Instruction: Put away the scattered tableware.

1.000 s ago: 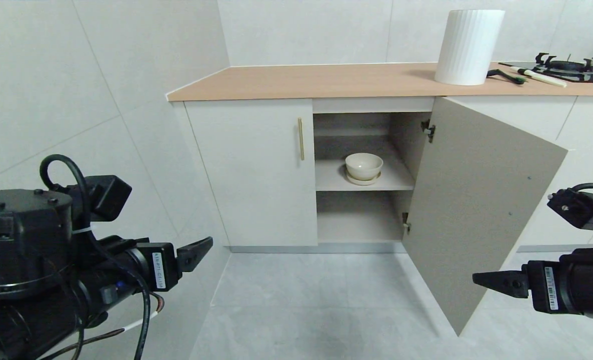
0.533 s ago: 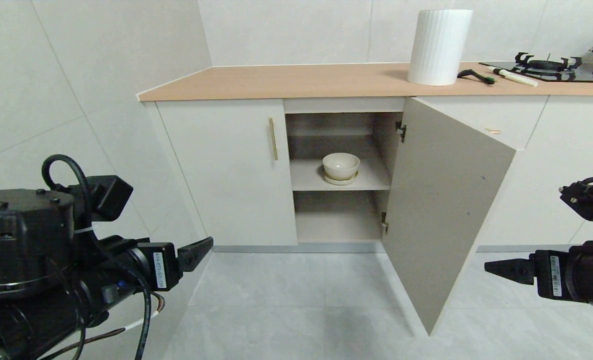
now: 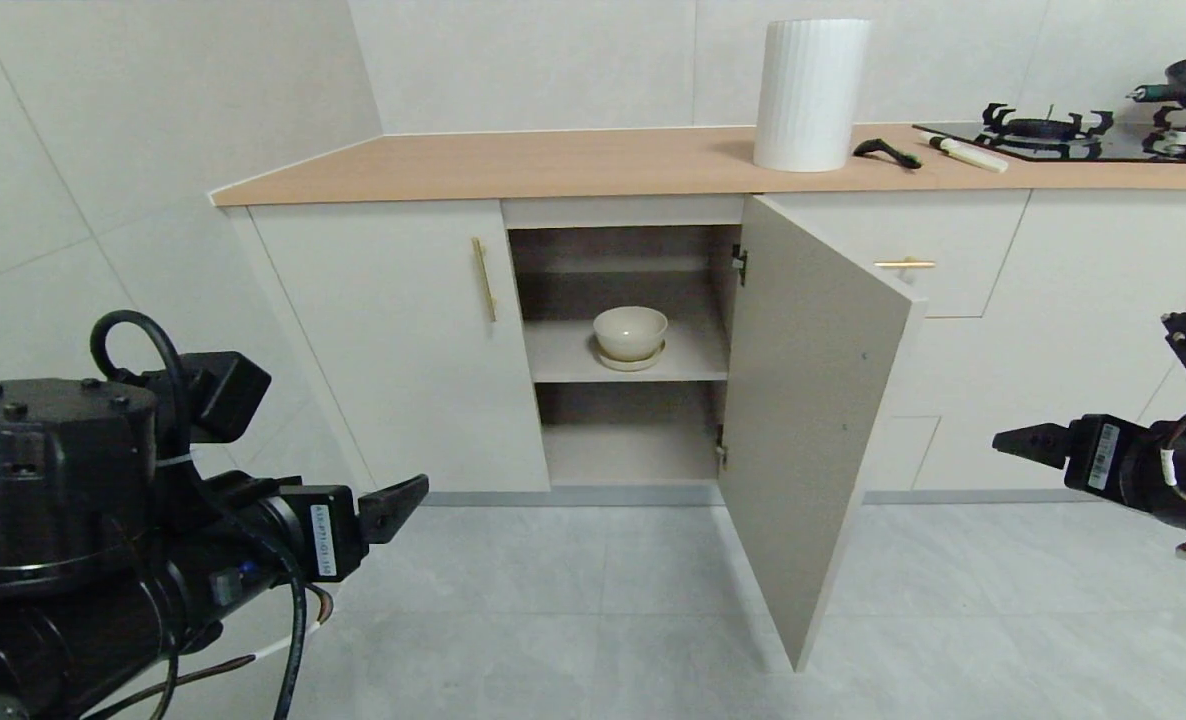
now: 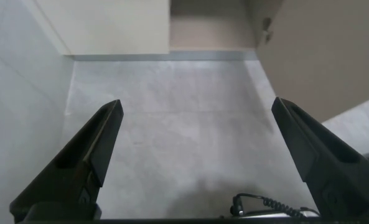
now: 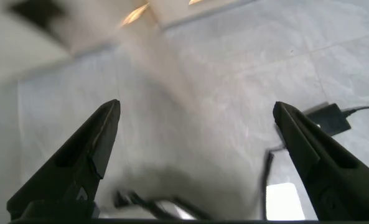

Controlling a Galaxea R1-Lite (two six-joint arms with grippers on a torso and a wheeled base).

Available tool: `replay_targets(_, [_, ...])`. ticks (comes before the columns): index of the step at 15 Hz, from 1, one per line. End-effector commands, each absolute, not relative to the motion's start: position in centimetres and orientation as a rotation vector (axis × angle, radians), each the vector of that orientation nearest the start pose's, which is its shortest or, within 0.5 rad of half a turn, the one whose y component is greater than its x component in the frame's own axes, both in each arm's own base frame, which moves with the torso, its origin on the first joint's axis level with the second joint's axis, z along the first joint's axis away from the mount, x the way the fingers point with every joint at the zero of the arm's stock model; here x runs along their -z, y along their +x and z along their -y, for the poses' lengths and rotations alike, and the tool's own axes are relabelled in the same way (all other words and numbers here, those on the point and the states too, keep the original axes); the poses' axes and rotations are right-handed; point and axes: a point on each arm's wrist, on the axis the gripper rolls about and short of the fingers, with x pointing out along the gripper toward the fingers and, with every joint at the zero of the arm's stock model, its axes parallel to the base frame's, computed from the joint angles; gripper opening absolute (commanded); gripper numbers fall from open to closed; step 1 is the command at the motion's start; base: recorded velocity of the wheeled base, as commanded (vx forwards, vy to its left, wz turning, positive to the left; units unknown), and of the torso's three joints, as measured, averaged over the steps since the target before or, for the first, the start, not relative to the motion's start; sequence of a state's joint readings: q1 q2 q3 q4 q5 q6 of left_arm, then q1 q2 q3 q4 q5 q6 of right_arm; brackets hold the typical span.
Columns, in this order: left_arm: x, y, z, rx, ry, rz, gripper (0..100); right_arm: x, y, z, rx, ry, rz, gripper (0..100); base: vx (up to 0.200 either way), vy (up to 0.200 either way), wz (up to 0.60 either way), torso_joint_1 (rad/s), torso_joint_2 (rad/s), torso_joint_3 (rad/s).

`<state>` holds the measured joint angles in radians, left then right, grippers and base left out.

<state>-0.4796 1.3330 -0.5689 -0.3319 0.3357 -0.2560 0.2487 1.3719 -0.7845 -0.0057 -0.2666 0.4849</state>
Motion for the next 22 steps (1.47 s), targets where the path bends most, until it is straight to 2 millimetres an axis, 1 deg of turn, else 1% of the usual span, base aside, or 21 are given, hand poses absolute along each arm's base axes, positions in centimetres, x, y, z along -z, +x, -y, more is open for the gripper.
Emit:
replay_targets(1, [-18.3, 18.1, 8.5, 0.085, -0.08, -0.411, 100, -19.6, 21.8, -4.7, 0.171, 0.333, -0.558, 100, 0.0, 0.0, 0.0, 0.0, 0.0, 0.0])
replay_targets(7, [-18.4, 18.1, 8.5, 0.084, -0.071, -0.404, 100, -19.3, 22.1, -4.7, 0.174, 0.332, -0.571, 100, 0.0, 0.0, 0.0, 0.0, 0.0, 0.0])
replay_targets(10, [-18.6, 17.8, 8.3, 0.084, -0.055, -0.397, 100, -19.0, 22.7, -4.9, 0.181, 0.352, -0.573, 100, 0.0, 0.0, 0.0, 0.0, 0.0, 0.0])
replay_targets(12, [-18.7, 17.9, 8.2, 0.079, -0.057, -0.391, 100, -18.6, 23.4, -5.1, 0.181, 0.352, -0.573, 100, 0.2, 0.0, 0.0, 0.007, 0.0, 0.005])
replay_targets(13, [-18.7, 17.9, 8.2, 0.077, -0.059, -0.391, 100, -18.7, 24.0, -5.1, 0.182, 0.355, -0.568, 100, 0.2, 0.0, 0.0, -0.012, 0.0, 0.007])
replay_targets(14, [-18.7, 18.0, 8.2, 0.076, -0.06, -0.39, 100, -18.7, 25.0, -4.8, 0.204, 0.36, -0.564, 100, 0.2, 0.0, 0.0, 0.007, 0.0, 0.002])
replay_targets(15, [-18.8, 18.0, 8.2, 0.076, -0.06, -0.389, 100, -18.7, 25.2, -4.7, 0.209, 0.361, -0.565, 100, 0.0, 0.0, 0.0, 0.0, 0.0, 0.0])
replay_targets(16, [-18.9, 18.0, 8.2, 0.077, -0.063, -0.382, 100, -18.8, 27.0, -3.5, 0.258, 0.372, -0.553, 100, 0.0, 0.0, 0.0, 0.0, 0.0, 0.0])
replay_targets(17, [-19.0, 18.0, 8.2, 0.078, -0.066, -0.376, 100, -18.5, 28.6, -2.5, 0.297, 0.382, -0.556, 100, 0.0, 0.0, 0.0, 0.0, 0.0, 0.0])
replay_targets(18, [-19.1, 18.0, 8.1, 0.075, -0.067, -0.375, 100, -18.3, 30.0, -1.9, 0.32, 0.391, -0.554, 100, 0.0, 0.0, 0.0, 0.0, 0.0, 0.0])
replay_targets(19, [-19.1, 18.0, 8.1, 0.075, -0.068, -0.373, 100, -17.7, 31.3, -1.6, 0.332, 0.393, -0.566, 100, 0.0, 0.0, 0.0, 0.0, 0.0, 0.0])
replay_targets(22, [-19.1, 18.0, 8.1, 0.075, -0.069, -0.37, 100, -16.2, 33.6, -1.8, 0.34, 0.387, -0.597, 100, 0.0, 0.0, 0.0, 0.0, 0.0, 0.0])
